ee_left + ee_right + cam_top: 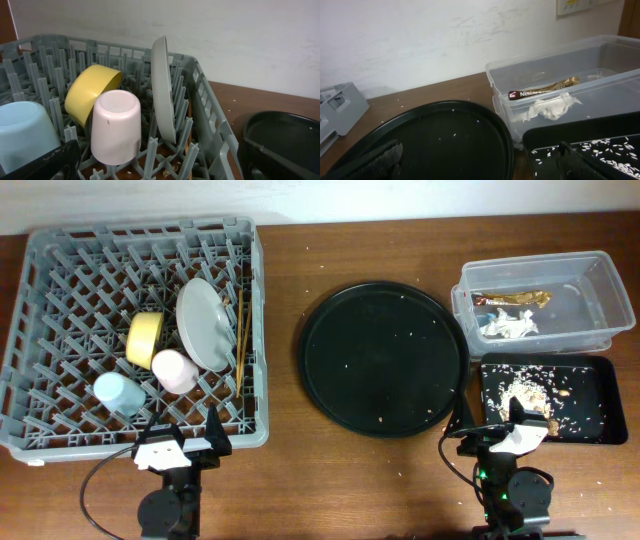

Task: Sort waste into correct bins and load items into the dishwasher rack

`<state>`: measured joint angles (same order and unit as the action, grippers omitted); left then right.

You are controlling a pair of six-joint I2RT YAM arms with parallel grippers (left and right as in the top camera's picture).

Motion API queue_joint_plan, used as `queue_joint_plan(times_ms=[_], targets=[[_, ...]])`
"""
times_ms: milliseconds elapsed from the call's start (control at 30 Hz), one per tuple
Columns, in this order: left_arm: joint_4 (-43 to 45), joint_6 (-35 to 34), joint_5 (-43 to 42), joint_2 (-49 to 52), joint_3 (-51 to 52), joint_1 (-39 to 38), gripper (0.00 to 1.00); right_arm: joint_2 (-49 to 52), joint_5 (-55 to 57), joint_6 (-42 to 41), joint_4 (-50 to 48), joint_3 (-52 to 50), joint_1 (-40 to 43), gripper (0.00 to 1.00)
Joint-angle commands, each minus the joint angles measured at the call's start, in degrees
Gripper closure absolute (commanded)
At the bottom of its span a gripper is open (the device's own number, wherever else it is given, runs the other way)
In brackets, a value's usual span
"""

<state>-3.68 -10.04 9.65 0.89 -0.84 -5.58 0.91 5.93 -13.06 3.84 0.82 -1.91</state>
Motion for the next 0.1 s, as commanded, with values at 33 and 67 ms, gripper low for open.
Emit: queue_joint_plan(times_ms=[33, 67], targets=[[-0.1, 0.8, 0.5, -0.5, 0.3, 0.4, 0.01, -0.5, -0.2, 0.4, 0.2, -0.5, 0.1, 0.02], [-0.1, 0.8, 0.5, -0.5, 0.3, 0.4, 0.01, -0.5, -0.2, 0.4, 0.2, -0.5, 0.1, 0.02]])
